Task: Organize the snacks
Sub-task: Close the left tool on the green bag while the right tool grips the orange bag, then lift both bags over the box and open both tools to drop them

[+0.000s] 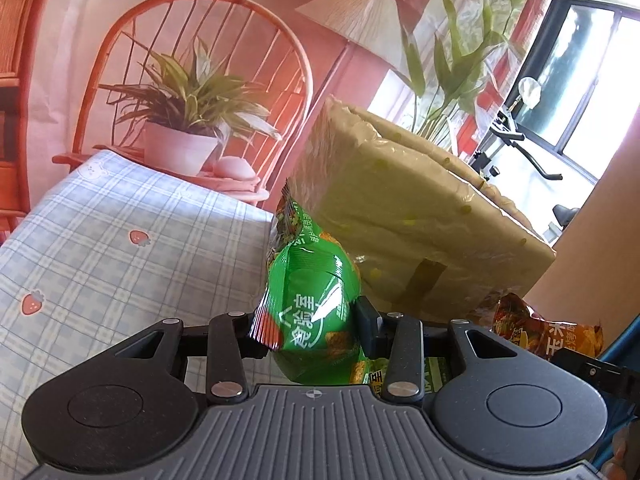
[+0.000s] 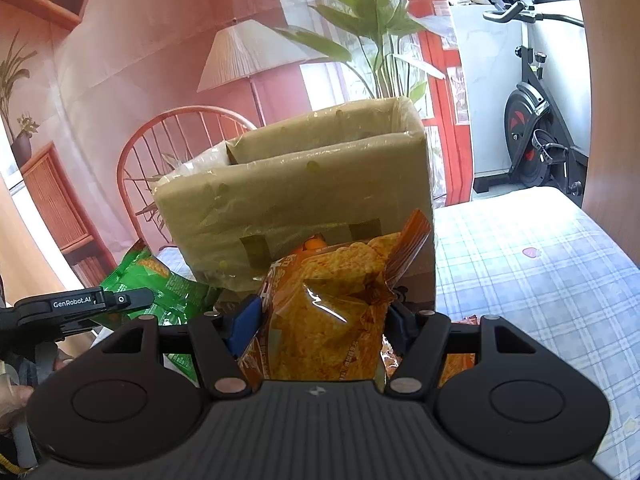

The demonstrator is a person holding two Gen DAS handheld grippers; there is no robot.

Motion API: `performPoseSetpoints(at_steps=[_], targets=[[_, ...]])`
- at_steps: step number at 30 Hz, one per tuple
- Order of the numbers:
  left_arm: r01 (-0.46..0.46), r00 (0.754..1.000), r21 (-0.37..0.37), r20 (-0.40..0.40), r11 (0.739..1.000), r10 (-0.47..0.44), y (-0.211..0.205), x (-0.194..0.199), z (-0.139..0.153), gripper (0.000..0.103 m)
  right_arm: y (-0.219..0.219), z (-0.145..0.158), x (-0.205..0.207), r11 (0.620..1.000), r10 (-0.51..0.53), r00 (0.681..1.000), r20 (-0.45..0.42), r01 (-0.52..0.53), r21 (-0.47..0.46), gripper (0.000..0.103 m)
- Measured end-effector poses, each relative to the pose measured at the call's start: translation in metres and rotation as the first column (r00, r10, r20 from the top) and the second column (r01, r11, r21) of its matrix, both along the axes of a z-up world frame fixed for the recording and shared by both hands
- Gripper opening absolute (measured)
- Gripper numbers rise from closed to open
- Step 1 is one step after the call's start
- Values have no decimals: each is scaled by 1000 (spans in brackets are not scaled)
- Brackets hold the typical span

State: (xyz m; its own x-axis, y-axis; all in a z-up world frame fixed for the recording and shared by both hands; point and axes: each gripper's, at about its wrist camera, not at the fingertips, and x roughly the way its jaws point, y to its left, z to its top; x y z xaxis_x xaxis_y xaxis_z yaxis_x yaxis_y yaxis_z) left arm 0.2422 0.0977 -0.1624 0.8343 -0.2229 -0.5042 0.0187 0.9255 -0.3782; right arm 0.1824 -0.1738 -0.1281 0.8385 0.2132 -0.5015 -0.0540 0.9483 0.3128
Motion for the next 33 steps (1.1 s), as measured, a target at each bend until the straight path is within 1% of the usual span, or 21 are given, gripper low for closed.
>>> performPoseSetpoints(at_steps=[7,12,17,21,24,29,33], targets=[[-12,999,1,39,1000,12,3,-13,9,43,-2,5,-2,1000,11,1000,21,-11,7,66],[-39,997,0,61,999,39,7,-27,18,42,-5,7,-2,1000,18,999,31,-19,17,66],[-64,993,0,103,998,64,15,-43,35,42,-9,14,-2,999,28,998,58,-29,28,66],[-65,987,24,148,998,61,16,-52,54,43,-12,26,-2,999,33,995,96,-36,31,66],[-53,982,24,185,998,47,13,-55,67,43,-15,37,-1,999,33,992,121,-38,32,66],[-13,972,34,235,999,5,-3,-48,91,43,-19,62,3,999,36,984,175,-41,24,66],[20,962,23,270,1000,-26,-15,-33,112,43,-21,86,14,999,40,974,224,-42,4,66]])
